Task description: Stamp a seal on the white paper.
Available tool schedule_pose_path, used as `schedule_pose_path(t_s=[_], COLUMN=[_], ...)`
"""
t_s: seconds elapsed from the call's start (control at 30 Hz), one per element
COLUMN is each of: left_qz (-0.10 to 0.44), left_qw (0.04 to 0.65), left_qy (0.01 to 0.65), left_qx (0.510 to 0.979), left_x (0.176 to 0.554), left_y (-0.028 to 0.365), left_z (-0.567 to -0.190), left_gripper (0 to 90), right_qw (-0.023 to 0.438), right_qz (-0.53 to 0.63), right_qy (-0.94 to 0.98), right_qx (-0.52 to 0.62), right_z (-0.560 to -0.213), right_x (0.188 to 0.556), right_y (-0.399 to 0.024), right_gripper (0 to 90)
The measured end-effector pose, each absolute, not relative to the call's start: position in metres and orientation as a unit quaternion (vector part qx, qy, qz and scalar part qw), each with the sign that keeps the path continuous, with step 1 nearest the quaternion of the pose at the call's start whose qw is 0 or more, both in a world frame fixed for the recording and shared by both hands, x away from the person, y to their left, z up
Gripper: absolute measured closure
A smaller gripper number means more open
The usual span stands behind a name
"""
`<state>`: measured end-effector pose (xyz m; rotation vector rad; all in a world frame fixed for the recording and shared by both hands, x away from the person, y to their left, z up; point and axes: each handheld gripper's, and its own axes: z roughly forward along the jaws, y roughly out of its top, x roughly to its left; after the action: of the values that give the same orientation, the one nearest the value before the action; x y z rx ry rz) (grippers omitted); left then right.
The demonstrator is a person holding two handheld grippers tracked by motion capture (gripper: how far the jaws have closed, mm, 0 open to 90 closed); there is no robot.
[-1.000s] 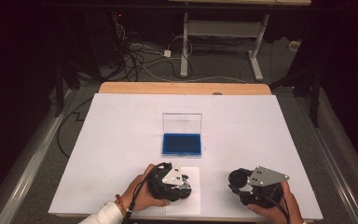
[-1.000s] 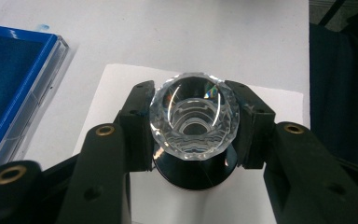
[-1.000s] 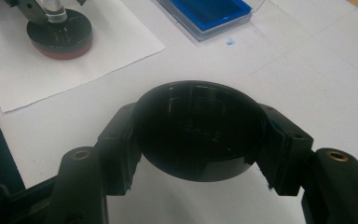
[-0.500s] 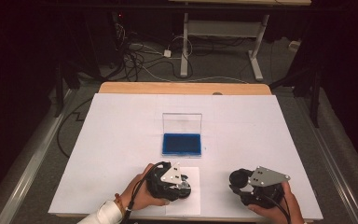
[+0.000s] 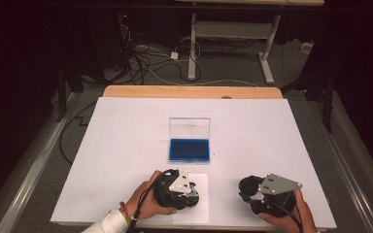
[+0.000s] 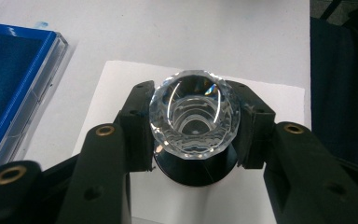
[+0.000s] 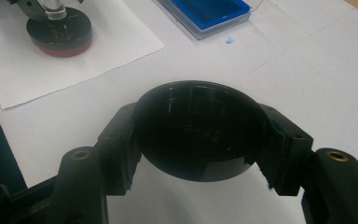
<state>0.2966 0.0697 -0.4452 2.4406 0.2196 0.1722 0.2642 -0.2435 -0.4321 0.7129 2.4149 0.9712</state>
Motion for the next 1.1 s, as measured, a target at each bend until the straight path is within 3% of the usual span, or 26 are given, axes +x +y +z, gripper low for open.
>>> schedule_pose_path(t_s=[1.1], left_qz=[0.06], left_qw=[0.332], left_qy=[0.093], left_qx=[0.937], left_x=[0.2975], left_y=[0.0692], left_z=[-0.4421], left_gripper=[54.1], right_qw=[0.218], right_qz=[0.352], right_qy=[0.874], right_qx=[0.254], right_z=[-0.4316], right_x=[0.2639], right_y=[-0.2435], right_gripper=[38.7])
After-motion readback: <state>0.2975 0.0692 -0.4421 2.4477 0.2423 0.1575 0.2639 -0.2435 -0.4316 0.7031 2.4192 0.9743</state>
